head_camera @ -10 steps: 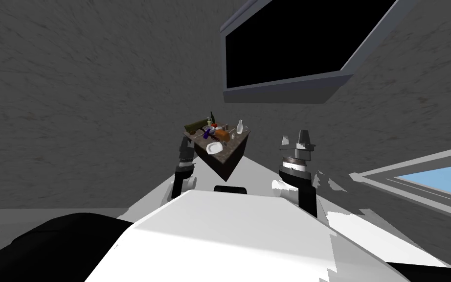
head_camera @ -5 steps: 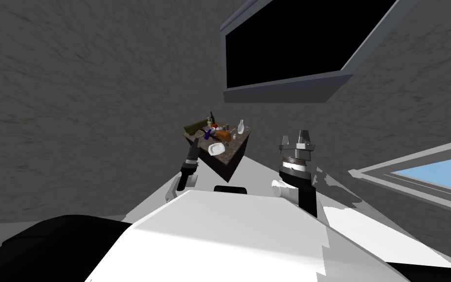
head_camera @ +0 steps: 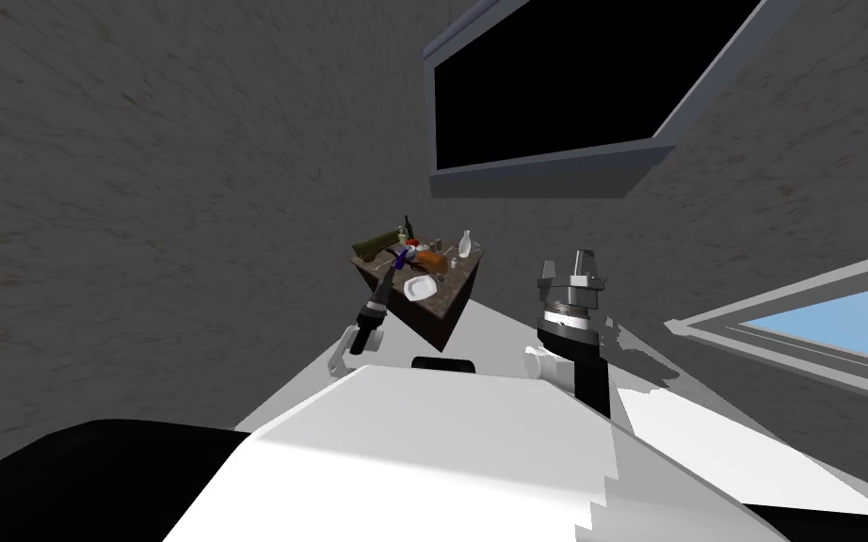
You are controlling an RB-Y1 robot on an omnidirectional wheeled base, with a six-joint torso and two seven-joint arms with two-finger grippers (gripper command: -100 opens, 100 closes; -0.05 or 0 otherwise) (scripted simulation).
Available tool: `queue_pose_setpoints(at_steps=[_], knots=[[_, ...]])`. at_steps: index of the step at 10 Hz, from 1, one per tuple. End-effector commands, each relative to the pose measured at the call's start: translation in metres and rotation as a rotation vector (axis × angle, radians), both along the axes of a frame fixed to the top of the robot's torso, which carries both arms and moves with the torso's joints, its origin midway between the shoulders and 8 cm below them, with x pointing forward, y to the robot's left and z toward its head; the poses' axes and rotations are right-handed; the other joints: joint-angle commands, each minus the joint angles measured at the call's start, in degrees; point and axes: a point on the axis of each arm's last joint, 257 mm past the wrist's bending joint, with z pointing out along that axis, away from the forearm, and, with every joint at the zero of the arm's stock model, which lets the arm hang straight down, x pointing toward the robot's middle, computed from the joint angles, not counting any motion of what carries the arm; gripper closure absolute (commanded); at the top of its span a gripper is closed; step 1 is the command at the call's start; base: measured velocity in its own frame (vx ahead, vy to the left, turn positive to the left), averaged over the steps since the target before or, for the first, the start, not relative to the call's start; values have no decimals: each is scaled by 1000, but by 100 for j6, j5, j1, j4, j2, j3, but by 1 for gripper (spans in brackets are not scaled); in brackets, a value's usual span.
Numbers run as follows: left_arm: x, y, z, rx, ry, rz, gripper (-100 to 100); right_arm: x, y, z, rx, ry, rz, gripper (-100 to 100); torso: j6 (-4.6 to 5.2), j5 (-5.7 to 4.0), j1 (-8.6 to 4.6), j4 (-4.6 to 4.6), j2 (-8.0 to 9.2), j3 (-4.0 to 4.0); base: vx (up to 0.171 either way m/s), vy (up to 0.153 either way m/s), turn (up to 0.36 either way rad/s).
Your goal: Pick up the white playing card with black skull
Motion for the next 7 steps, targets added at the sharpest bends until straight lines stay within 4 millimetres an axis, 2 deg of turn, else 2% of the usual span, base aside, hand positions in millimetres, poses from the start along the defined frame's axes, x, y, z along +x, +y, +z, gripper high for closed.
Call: queue_pose_setpoints(at_steps=[1, 3, 7], knots=[[11, -7, -15, 61, 24, -5, -100, 0, 0, 0, 0, 0, 0, 0, 0, 0, 0, 0, 0, 0, 6, 71, -62], [28, -18, -27, 145, 36, -20, -100, 0, 0, 0, 0, 0, 0, 0, 3, -1, 0, 1, 1, 1, 14, 106, -116], [48, -26, -62, 256, 90, -25, -100, 0, 0, 0, 0, 0, 0, 0, 2, -2, -6, 0, -1, 0, 12, 75, -73]])
